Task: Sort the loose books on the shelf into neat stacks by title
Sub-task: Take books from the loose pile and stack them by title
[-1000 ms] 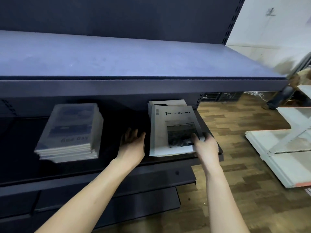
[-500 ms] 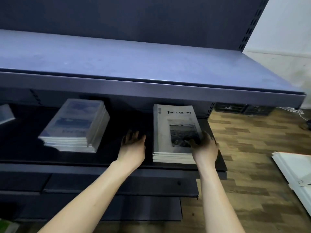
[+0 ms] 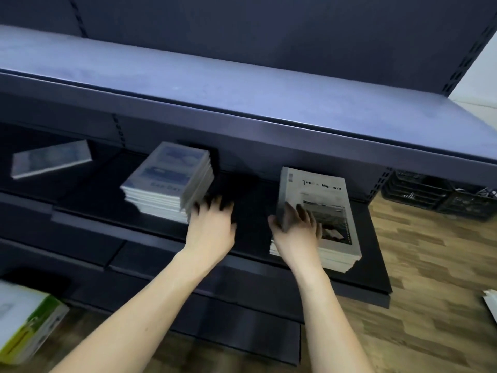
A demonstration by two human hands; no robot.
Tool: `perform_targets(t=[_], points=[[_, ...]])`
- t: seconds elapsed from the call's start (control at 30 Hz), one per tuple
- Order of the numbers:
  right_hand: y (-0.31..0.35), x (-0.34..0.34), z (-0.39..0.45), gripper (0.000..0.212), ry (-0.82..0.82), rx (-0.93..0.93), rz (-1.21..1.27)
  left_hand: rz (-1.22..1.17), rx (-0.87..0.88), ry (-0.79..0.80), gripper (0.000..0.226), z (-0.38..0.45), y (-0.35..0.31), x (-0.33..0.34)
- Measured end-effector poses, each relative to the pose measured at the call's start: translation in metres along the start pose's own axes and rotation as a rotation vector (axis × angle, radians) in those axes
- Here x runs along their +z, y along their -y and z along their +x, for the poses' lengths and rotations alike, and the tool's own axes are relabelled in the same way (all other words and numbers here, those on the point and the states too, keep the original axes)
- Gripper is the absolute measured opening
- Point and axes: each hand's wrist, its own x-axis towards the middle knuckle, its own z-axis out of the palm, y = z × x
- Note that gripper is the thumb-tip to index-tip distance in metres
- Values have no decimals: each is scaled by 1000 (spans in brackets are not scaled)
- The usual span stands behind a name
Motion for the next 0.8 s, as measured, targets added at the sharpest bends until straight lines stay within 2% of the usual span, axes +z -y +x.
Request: perform_targets(t=[0.13,0.27,0.47,0.57,0.73,0.8], points=[[44,17,-13,64,165,-135,-50,9,-81,-37,52,-12,37,-9],[91,40,-24,62,203,-273,-88,-3,-152,-64,49,-28,84,-15],[175,96,-48,61,244,-420,-133,-55,-279,-70,57,-59,176,-20],[215,124,-58,72,203,-374,-132,-76,-324,-77,57,-71,225,-23],[254,144,-60,66,107,-140,-127,-101,-345,-55,55,-86,296,-26],[268,151,-63,66,37,-102,-159,-102,-340,-46,55,-89,318,-26]])
